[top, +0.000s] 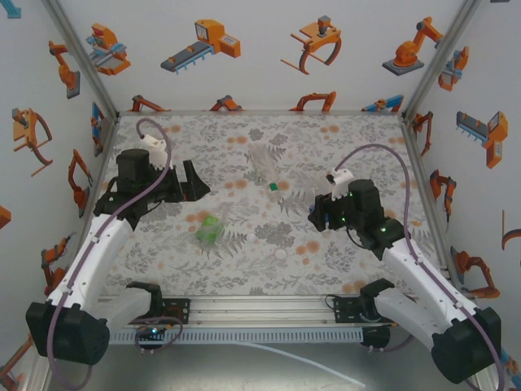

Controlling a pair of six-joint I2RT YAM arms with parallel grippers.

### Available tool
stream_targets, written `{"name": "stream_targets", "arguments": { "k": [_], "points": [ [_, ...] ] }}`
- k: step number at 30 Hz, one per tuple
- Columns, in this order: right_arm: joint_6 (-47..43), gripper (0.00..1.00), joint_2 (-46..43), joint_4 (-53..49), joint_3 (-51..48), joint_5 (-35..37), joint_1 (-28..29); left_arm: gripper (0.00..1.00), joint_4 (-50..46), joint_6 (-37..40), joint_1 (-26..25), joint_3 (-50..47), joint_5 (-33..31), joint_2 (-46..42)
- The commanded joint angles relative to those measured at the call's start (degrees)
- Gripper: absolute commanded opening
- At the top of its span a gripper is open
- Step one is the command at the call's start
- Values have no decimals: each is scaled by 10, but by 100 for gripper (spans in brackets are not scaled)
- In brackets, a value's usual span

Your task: Screw on the bottle caps

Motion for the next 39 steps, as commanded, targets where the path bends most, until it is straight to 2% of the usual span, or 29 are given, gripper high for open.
{"name": "stream_targets", "arguments": {
  "k": [1,5,13,18,23,30,39],
  "points": [
    [-225,12,0,-37,47,-70,19,97,-24,-18,-27,35,41,-2],
    [-388,11,5,-97,89,-51,70,98,-39,-9,-59,63,67,10],
    [-677,10,14,-135,140,128,220,99,-76,18,-119,121,74,32],
    [-848,9,24,-82,141,248,314,100,-76,17,-163,138,83,36],
    [-1000,9,33,14,127,300,376,99,-75,16,-223,147,81,47],
    [-1113,10,64,105,137,336,432,97,-67,14,-304,152,78,78],
    [-1128,11,78,117,155,349,472,91,-21,-3,-337,153,95,111]
  ]
}}
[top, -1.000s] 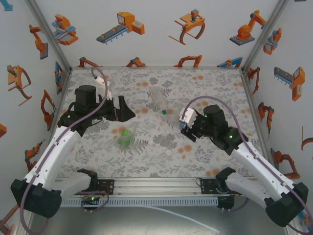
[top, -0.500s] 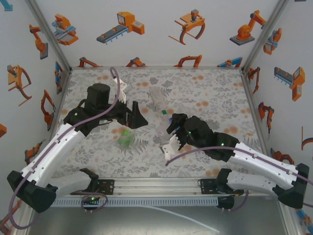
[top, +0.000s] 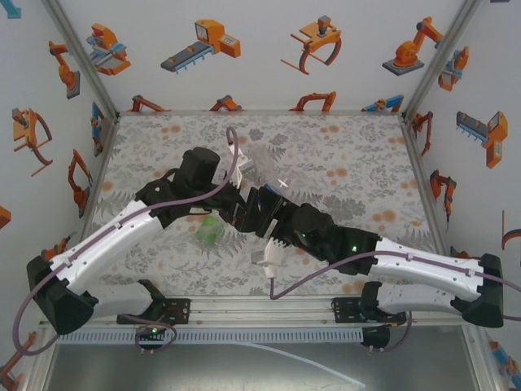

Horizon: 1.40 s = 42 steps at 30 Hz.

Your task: Screw on the bottle caps

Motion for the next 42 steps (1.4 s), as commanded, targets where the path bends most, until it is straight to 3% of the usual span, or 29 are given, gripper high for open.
{"name": "stream_targets", "arguments": {
  "k": [1,9,12,14,17,18,19,24,27,36,42],
  "points": [
    [-19,11,-1,29,23,18,8,89,31,-7,-9,19,26,10],
    [-17,15,-8,20,16,17,13,64,39,-1,-14,16,37,16],
    [-12,21,-10,22,14,18,13,52,39,3,-14,16,34,14],
    [-4,43,-13,27,12,20,13,51,39,4,-14,14,28,10],
    [13,67,-19,31,12,24,11,48,39,10,-14,7,16,-1],
    [18,89,-21,30,12,27,11,48,39,13,-13,5,10,-4],
    [24,99,-25,30,12,31,8,47,39,15,-13,2,4,-9],
    [55,99,-45,30,7,45,-1,45,30,28,-12,-12,-33,-33],
    [118,99,-51,34,9,56,-6,45,26,34,-10,-19,-55,-46],
    [481,99,-54,34,31,108,-16,44,67,34,-8,-54,-105,-85],
    [837,99,-48,-32,99,220,-19,43,111,47,-8,-81,-89,-113]
  ]
}}
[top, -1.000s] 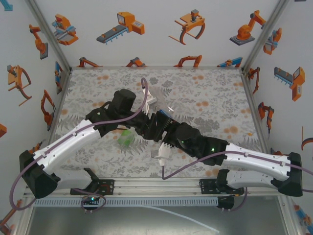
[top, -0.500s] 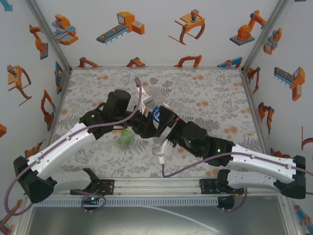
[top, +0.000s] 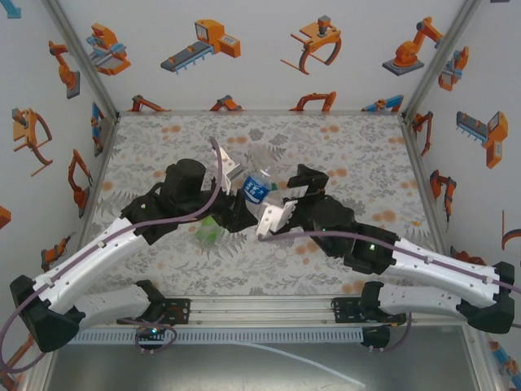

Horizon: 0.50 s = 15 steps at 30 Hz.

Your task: Screw on the bottle caps

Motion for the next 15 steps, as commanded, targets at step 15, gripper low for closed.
{"name": "stream_targets", "arguments": {
  "k": [15],
  "points": [
    [707,87,-101,26,64,-248,-56,38,239,13,2,-72,127,-65]
  ]
}}
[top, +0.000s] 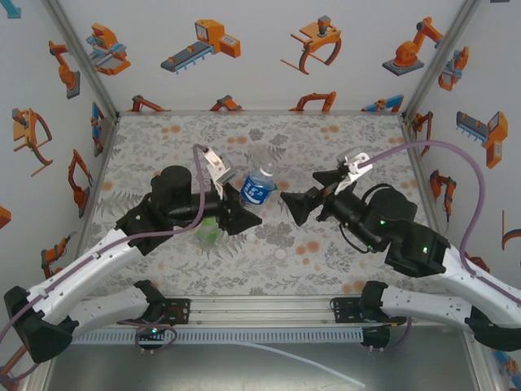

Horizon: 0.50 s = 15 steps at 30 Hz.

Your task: Screw on the bottle caps

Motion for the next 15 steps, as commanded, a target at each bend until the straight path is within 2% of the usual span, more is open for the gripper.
{"name": "stream_targets", "arguments": {
  "k": [1,10,15],
  "points": [
    [86,88,-5,106,-18,-118,-3,38,97,-1,2,-9,62,-13],
    [82,90,46,226,-5,-213,-4,37,219,-69,1,-1,186,4],
    [73,81,78,231,15,-231,-3,37,250,-94,-4,9,215,14]
  ]
}}
